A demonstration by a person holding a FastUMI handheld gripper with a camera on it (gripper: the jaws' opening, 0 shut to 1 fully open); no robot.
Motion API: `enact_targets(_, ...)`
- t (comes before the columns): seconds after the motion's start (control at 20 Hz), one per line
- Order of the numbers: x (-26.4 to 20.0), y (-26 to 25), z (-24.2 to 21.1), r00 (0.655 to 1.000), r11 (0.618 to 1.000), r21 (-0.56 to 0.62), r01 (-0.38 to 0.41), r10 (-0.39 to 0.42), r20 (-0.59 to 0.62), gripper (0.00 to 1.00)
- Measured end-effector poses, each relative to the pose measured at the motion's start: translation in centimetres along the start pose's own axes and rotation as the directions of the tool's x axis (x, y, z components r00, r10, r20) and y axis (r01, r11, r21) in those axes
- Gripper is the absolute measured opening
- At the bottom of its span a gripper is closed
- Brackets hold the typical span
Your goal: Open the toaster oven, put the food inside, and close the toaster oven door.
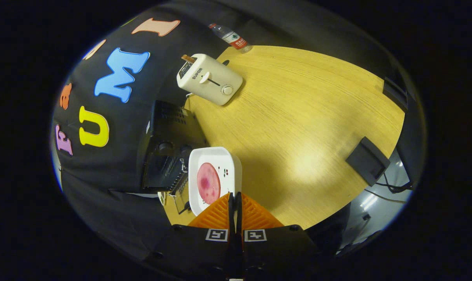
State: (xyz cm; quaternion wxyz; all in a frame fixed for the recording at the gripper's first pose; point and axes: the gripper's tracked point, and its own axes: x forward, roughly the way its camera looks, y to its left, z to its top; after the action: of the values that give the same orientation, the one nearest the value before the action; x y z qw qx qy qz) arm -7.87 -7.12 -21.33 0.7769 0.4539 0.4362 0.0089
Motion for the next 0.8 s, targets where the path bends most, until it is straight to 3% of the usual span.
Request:
enact_targets(0.25, -0.8, 4.0, -2.9, 0.999, 0.996, -0.070, -0.049, 0.049, 0.006, 0.02)
enact_targets(0.8, 2.3, 12.6, -8.5, 0.984, 0.985, -0.062, -0.163, 0.158, -0.080, 0.01)
